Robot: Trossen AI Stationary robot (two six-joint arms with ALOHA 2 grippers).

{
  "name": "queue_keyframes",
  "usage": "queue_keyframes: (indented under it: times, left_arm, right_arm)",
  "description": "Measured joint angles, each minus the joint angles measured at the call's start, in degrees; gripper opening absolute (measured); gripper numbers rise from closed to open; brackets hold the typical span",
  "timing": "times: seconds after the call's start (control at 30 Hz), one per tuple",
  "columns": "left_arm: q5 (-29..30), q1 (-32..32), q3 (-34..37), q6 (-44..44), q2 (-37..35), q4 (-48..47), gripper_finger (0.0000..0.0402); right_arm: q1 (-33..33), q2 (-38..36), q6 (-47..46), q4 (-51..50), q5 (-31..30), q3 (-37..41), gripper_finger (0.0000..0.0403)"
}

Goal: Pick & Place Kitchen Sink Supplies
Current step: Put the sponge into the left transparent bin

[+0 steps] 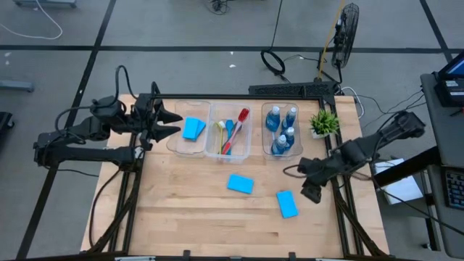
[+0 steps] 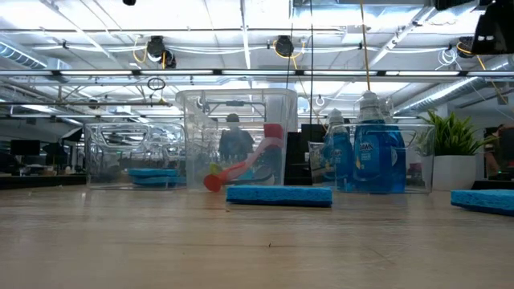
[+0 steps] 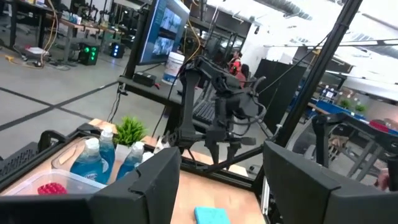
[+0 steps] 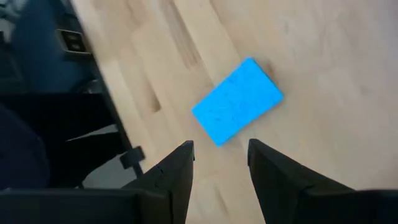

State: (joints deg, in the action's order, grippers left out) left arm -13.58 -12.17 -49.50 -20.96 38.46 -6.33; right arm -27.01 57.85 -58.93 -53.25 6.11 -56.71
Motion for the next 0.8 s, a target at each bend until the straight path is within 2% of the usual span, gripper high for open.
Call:
queue_keyframes:
  times: [0.1, 0.27, 0.5, 0.63, 0.8]
  left_arm:
    - [0.0, 0.01, 0.0, 0.05, -0.02, -0.49, 0.023]
    - [0.0, -0.01, 0.0, 0.04, 0.0, -1.35, 0.023]
    - [0.0, 0.0, 0.0, 0.03, -0.02, -1.33, 0.023]
    - [0.0, 0.01, 0.0, 0.03, -0.02, -1.35, 0.023]
    - [0.0, 0.0, 0.0, -0.13, -0.02, -1.35, 0.023]
  right_arm:
    - [-1.86, 1.86, -3.97, 1.73, -0.02, 2.12, 0.0156]
    - [-4.46, 3.51, -10.72, 5.89, 0.0, 7.44, 0.0203]
    - [-5.74, 3.57, -21.52, 17.49, 0.0, 16.88, 0.0266]
    - [-5.74, 3.59, -26.41, 25.99, -0.05, 22.71, 0.0283]
    - [-5.67, 3.57, -29.59, 36.49, -1.22, 28.38, 0.0284]
